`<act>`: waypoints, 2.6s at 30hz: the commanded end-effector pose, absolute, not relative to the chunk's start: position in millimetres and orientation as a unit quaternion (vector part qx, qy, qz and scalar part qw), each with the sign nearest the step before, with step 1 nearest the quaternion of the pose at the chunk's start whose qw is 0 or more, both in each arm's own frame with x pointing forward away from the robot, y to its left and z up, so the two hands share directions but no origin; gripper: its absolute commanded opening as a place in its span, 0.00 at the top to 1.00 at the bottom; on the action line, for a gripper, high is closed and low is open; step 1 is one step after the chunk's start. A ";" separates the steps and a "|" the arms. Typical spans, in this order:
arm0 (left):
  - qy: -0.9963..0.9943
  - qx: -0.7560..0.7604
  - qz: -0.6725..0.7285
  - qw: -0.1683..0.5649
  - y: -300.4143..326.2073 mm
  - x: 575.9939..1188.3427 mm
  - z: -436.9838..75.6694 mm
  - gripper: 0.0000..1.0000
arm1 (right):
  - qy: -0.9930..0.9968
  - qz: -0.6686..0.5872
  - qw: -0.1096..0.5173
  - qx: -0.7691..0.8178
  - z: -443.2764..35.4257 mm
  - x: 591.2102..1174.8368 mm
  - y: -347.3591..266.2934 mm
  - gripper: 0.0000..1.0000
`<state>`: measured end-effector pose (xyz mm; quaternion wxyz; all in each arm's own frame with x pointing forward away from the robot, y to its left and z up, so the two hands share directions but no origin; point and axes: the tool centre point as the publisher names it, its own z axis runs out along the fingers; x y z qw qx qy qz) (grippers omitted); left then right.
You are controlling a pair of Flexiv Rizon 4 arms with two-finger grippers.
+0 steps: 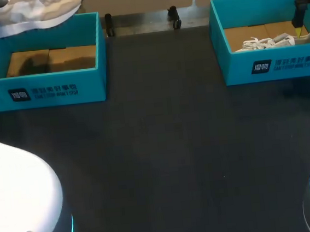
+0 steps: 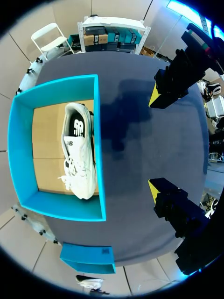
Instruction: Take the shoe out of the shoebox, open the shoe tongue, remove and reinsert the insole, then place the shoe into the shoebox
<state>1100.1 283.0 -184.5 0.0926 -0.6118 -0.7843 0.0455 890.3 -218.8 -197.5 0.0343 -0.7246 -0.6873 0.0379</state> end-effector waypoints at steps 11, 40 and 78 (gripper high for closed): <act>-0.770 -0.623 -0.128 -0.052 214.5 921.6 -179.0 1.00 | -0.687 0.038 0.034 -0.725 -197.6 889.6 -219.0 0.00; -0.731 -0.662 -0.153 -0.053 131.2 819.6 -214.2 1.00 | -0.687 0.038 0.034 -0.725 -197.6 889.6 -219.0 0.00; -0.709 -0.694 -0.122 -0.002 38.9 694.5 -270.5 1.00 | -0.687 0.038 0.034 -0.725 -197.6 889.6 -219.0 0.00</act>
